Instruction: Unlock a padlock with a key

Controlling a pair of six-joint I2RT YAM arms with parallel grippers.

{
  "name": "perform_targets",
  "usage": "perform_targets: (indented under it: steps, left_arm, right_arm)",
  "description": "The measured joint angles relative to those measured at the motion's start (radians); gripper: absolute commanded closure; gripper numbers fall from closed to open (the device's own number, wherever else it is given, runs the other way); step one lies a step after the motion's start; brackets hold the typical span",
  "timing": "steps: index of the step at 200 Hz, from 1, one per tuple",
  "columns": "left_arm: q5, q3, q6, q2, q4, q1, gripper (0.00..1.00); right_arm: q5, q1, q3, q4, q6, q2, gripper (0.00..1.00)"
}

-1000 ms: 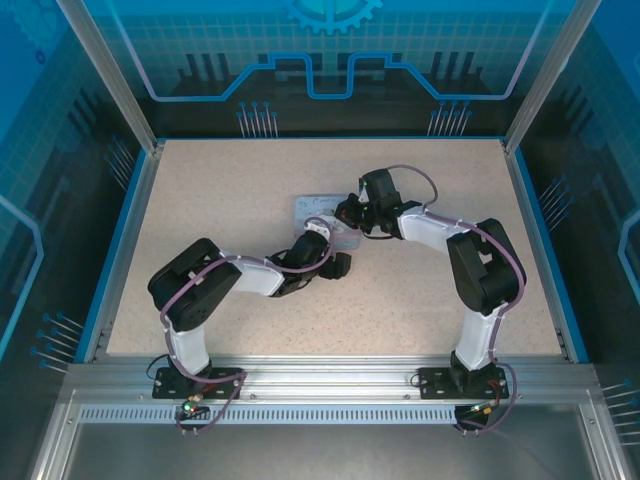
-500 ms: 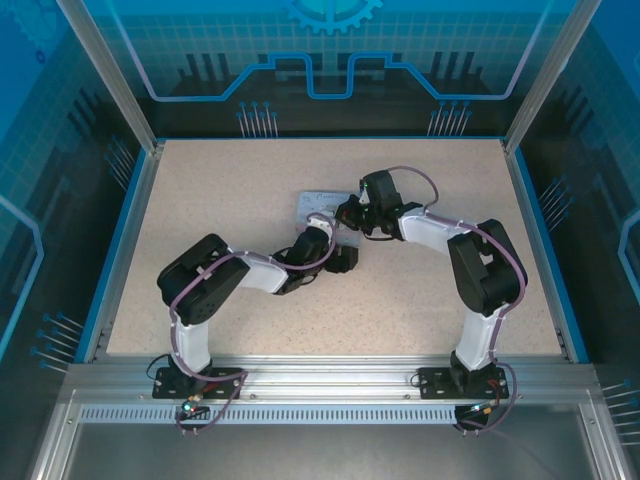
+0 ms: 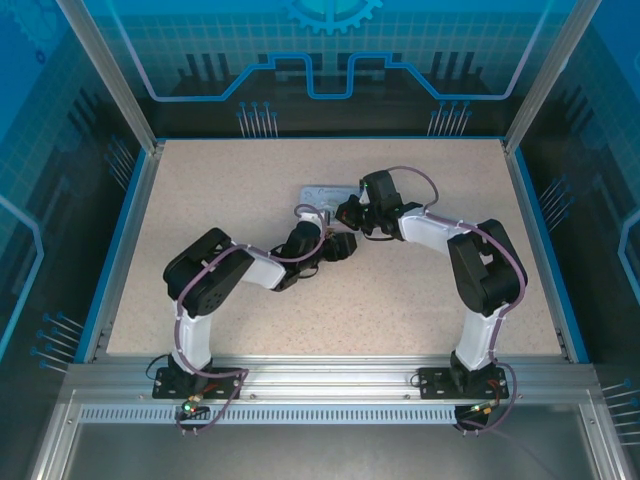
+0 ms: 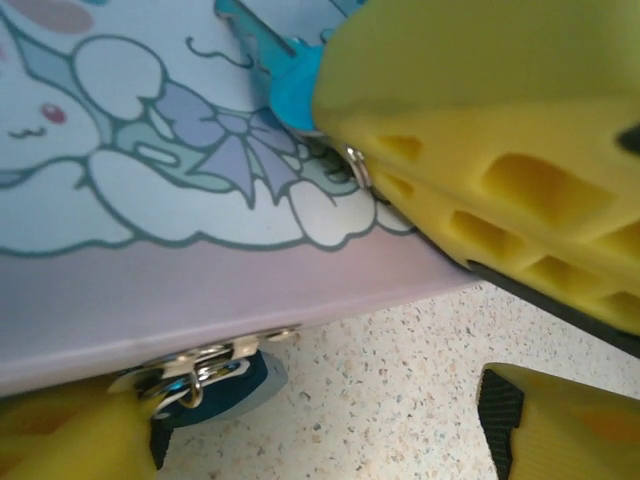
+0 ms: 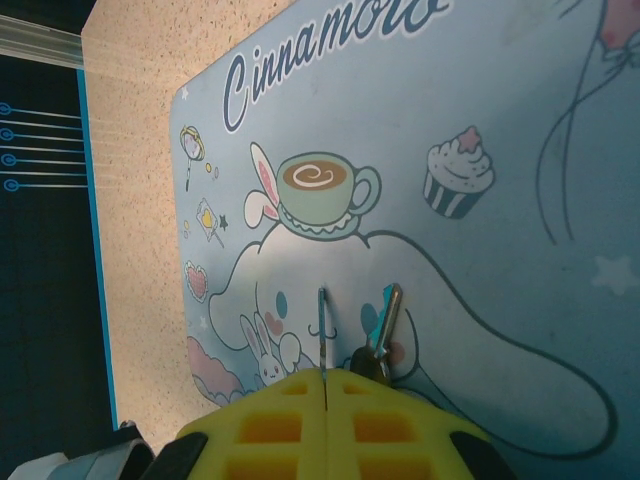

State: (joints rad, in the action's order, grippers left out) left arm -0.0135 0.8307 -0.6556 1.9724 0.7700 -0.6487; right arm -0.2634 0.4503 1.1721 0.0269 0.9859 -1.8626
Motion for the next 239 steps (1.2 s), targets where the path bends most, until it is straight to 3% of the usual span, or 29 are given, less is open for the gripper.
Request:
perform_targets:
  steps: [53,95,130,157,175,205,239]
  left_arm:
    - [-0.037,0.001,-0.018,0.002,-0.023,0.001,0.37]
    - [-0.074,0.023,-0.018,0.011,-0.072,-0.001,0.58]
    - [-0.087,0.032,-0.02,0.023,-0.076,-0.003,0.61]
    - [-0.094,0.033,-0.022,0.035,-0.063,-0.003,0.76]
    - [-0.09,0.032,-0.024,0.048,-0.035,-0.005,0.74]
    - [-0.079,0.031,-0.03,0.056,0.007,-0.01,0.6]
    - [-0.071,0.031,-0.033,0.063,0.03,-0.011,0.6]
  right_arm:
    - [-0.004,-0.001,0.0,0.0,0.0,0.0,1.0]
    - [-0.007,-0.002,0.0,0.0,0.0,0.0,1.0]
    - [-0.007,-0.002,0.0,0.001,0.0,-0.002,1.0]
    - [-0.007,-0.002,0.0,0.003,0.0,-0.002,1.0]
    - [-0.007,-0.002,0.0,0.006,0.0,-0.003,1.0]
    - [-0.008,-0.002,0.0,0.008,0.0,-0.005,1.0]
    - [-0.008,-0.002,0.0,0.011,0.0,-0.006,1.0]
